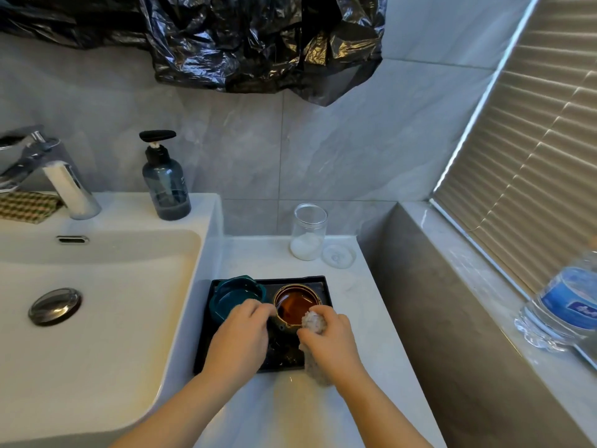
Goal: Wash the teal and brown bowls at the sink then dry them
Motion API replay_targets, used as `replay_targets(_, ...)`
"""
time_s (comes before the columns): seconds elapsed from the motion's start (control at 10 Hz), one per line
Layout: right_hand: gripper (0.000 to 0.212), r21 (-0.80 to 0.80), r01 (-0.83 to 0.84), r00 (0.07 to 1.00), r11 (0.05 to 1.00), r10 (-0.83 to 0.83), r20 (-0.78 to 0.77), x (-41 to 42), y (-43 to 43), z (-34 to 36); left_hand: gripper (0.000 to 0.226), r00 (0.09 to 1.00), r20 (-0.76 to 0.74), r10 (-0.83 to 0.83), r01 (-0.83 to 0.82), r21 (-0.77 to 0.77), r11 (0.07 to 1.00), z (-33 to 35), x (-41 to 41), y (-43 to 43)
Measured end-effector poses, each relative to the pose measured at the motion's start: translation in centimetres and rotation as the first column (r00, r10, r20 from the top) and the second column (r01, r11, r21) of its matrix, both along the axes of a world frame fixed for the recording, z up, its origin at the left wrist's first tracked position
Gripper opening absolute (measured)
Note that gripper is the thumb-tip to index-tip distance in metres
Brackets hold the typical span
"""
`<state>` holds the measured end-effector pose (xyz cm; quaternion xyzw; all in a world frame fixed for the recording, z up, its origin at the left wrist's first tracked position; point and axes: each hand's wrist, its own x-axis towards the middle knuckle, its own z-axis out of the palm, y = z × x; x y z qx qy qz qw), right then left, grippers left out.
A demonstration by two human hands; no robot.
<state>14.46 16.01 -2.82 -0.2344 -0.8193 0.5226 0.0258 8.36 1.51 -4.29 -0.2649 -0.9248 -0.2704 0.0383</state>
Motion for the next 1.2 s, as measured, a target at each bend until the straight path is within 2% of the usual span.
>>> replay_targets(0.1,0.021,-0.342,0.086,0.995,0.936,-0.101,-0.024,0.8,-0.6,1.2,0.02,0.927,0.353,-0.129,0.02,0.295,0.955,0.3,1.6,0.7)
replay_targets(0.2,0.014,-0.547,0.161,0.973,0.821,-0.224,-0.049,1.3,-1.2,1.4,0.028,0.593,0.753,-0.285,-0.175,0.467,0.867,1.1,2.7,1.2)
replay_targets(0.3,0.014,-0.673,0.188,0.956,0.715,-0.29,-0.042,2.0,-1.9,1.3,0.035,0.398,0.848,-0.35,-0.329,0.488,0.809,1.2,3.2,0.6)
replay_targets(0.4,0.024,-0.704,0.173,0.956,0.689,-0.288,-0.047,3.0,-2.3,1.2,0.028,0.513,0.815,-0.268,-0.345,0.482,0.806,1.2,3.4,0.0)
replay_targets(0.5,0.019,-0.443,0.12,0.988,0.888,-0.151,-0.035,4.0,-2.4,1.0,0.025,0.702,0.697,-0.149,-0.3,0.478,0.826,1.2,3.8,-1.0)
replay_targets(0.6,0.008,-0.25,0.091,0.996,0.964,-0.088,0.024,5.1,-2.5,0.6,0.017,0.777,0.609,-0.162,-0.161,0.441,0.883,0.6,3.9,-2.4)
replay_targets(0.7,0.012,-0.137,0.05,0.993,0.989,-0.034,0.115,5.7,-2.8,-0.3,0.012,0.789,0.596,-0.149,-0.05,0.305,0.951,-0.3,4.5,-3.3)
replay_targets(0.8,0.013,0.032,-0.081,0.966,0.996,0.071,0.25,6.2,-3.4,-1.3,0.018,0.913,0.398,-0.088,0.06,0.082,0.995,-1.2,5.2,-3.3)
replay_targets(0.9,0.018,0.205,-0.145,0.95,0.968,0.079,0.302,6.4,-3.9,-2.0,0.012,0.983,0.156,-0.091,0.108,-0.102,0.989,-3.0,6.1,-3.1)
replay_targets(1.0,0.01,0.331,-0.24,0.929,0.913,0.117,0.35,6.6,-4.3,-3.0,0.012,0.993,0.073,-0.088,0.104,-0.253,0.962,-5.4,6.6,-3.6)
replay_targets(1.1,0.014,0.456,-0.31,0.924,0.834,0.152,0.351,7.3,-4.5,-3.8,0.015,0.982,-0.071,-0.172,0.138,-0.345,0.929,-6.5,6.4,-3.6)
replay_targets(1.2,0.033,0.452,-0.223,0.952,0.864,0.093,0.292,8.0,-3.9,-3.2,0.028,0.994,-0.006,-0.109,0.101,-0.311,0.945,-5.8,6.8,-3.9)
